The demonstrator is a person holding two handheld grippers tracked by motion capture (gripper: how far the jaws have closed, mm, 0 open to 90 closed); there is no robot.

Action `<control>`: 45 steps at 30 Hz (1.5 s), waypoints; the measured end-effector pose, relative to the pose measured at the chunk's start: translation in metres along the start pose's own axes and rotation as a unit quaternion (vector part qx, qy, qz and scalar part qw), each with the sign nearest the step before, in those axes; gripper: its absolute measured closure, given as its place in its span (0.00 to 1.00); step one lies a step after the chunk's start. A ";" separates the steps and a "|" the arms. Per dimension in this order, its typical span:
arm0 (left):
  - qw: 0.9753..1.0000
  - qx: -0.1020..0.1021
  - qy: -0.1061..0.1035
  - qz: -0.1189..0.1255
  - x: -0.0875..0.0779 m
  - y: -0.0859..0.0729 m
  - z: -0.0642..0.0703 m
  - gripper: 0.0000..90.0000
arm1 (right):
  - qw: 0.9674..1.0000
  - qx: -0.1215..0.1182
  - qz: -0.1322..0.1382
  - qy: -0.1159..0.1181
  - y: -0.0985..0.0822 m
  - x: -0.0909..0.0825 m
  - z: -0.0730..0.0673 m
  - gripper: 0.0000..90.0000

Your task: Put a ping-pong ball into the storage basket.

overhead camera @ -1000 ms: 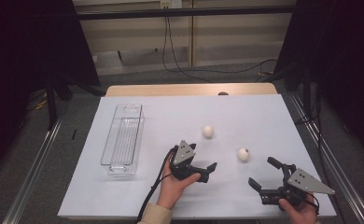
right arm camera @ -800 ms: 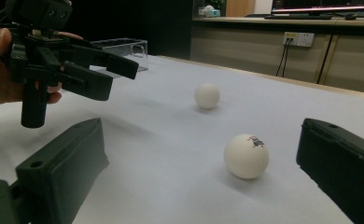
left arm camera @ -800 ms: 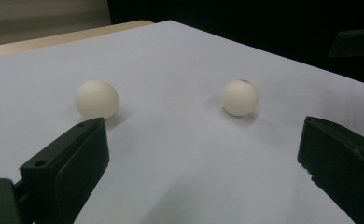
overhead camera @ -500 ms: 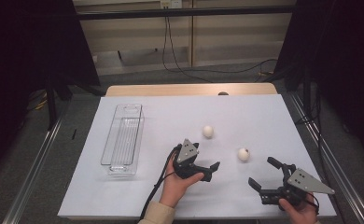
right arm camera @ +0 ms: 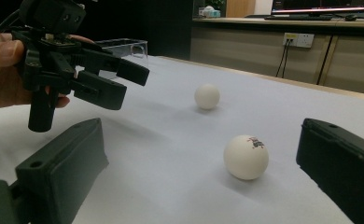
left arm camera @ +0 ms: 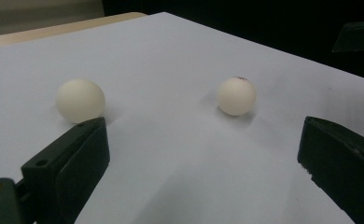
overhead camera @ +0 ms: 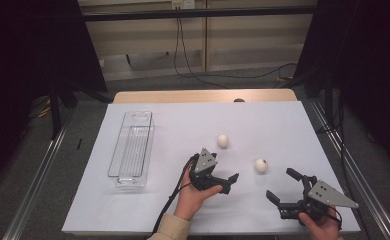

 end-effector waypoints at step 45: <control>1.000 0.006 -0.007 -0.021 0.029 0.009 0.010 0.03 | 1.000 0.001 0.002 -0.001 0.001 -0.001 0.001 0.01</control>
Point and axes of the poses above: each handheld gripper's, and its own axes: x roughly forward along the jaws, y roughly out of its top, z roughly to its right, the point moved 1 cm from there along x, roughly forward along the jaws, and after that the axes turned 4 degrees about -x, right-handed, at the moved point
